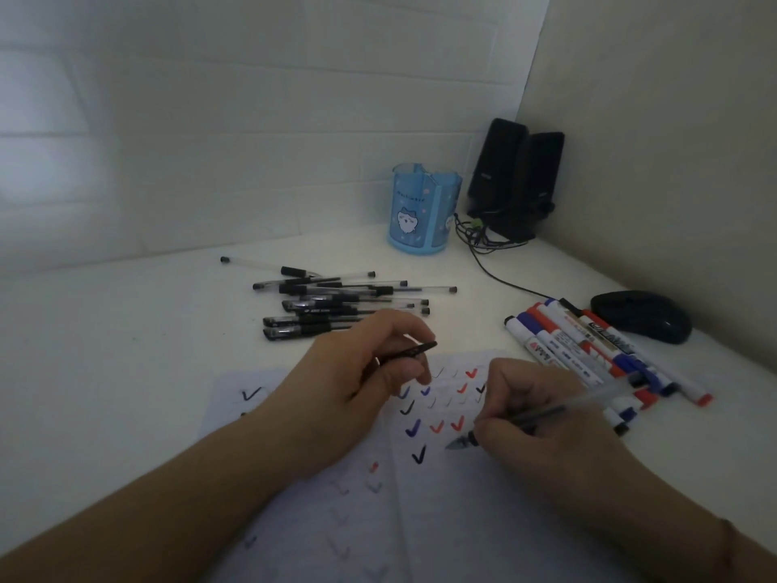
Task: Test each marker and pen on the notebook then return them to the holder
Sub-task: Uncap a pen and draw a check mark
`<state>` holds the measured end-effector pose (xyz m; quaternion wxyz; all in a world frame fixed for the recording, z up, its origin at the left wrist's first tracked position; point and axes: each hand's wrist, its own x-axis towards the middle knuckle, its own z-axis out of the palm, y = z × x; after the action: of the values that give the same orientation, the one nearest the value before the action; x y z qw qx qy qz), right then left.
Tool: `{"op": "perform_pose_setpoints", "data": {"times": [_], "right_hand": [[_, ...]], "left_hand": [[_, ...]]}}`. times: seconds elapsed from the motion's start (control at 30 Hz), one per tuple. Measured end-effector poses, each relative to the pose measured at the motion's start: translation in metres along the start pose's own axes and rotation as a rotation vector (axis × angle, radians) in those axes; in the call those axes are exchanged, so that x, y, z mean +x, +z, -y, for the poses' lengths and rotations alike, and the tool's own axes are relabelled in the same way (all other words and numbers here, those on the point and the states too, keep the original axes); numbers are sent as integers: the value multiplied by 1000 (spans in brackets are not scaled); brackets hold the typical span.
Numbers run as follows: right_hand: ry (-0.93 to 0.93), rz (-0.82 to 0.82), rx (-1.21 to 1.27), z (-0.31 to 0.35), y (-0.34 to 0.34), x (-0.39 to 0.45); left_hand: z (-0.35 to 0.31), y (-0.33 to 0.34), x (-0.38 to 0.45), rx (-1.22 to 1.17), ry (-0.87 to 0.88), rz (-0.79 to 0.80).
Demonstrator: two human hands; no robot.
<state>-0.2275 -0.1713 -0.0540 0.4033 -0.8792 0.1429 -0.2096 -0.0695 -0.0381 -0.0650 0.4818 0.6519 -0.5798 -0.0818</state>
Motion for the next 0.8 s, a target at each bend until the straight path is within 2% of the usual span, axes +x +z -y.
{"op": "perform_pose_setpoints", "data": {"times": [0.2,0.4,0.47,0.6,0.67,0.8], "right_hand": [[-6,56,-28,-1,1,1],[-17,-20,-63,-4,2,3],[1,-24,44,-2,2,3],[70,-33,546,4,-9,4],[28,-38,627,5,-13,4],[0,-27,622,2,-14,4]], "left_hand": [[0,-1,2,86,42,3],[3,-1,3,165,97,-14],[3,-1,2,141,74,-14],[1,1,2,43,-5,-32],[-1,1,2,17,-21,-39],[-1,2,3,14,-16,-11]]}}
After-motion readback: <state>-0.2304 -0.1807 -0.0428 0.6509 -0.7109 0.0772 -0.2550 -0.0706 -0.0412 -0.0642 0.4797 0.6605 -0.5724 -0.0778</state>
